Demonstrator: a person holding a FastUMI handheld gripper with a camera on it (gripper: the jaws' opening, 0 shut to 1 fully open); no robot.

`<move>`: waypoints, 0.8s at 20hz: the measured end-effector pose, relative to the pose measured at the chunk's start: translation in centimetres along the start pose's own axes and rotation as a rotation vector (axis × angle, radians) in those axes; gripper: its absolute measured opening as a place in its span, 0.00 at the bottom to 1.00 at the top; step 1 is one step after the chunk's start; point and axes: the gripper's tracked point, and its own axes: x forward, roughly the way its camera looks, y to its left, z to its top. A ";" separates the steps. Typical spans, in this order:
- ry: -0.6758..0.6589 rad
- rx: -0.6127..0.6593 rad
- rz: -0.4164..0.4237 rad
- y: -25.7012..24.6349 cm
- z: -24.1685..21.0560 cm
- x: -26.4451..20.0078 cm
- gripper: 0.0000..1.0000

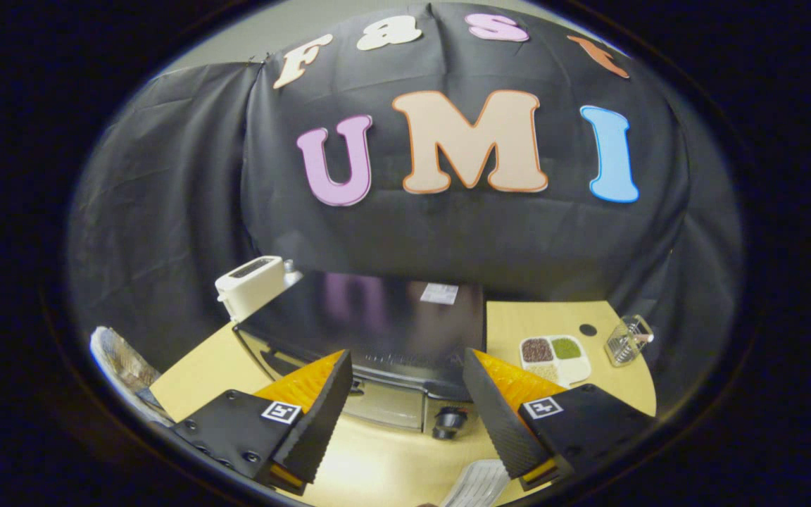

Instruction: Open the toaster oven, put the food inside, and close the toaster oven door.

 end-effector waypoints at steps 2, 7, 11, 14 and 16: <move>-0.062 0.000 0.000 -0.2 3.3 -0.6 0.98; -0.228 -0.005 0.025 -0.2 12.4 -3.2 0.98; -0.363 -0.019 0.017 -1.2 19.8 -5.5 0.98; -0.441 -0.007 0.004 -1.8 22.3 -8.1 0.98; -0.476 -0.001 -0.016 -3.0 23.4 -9.3 0.98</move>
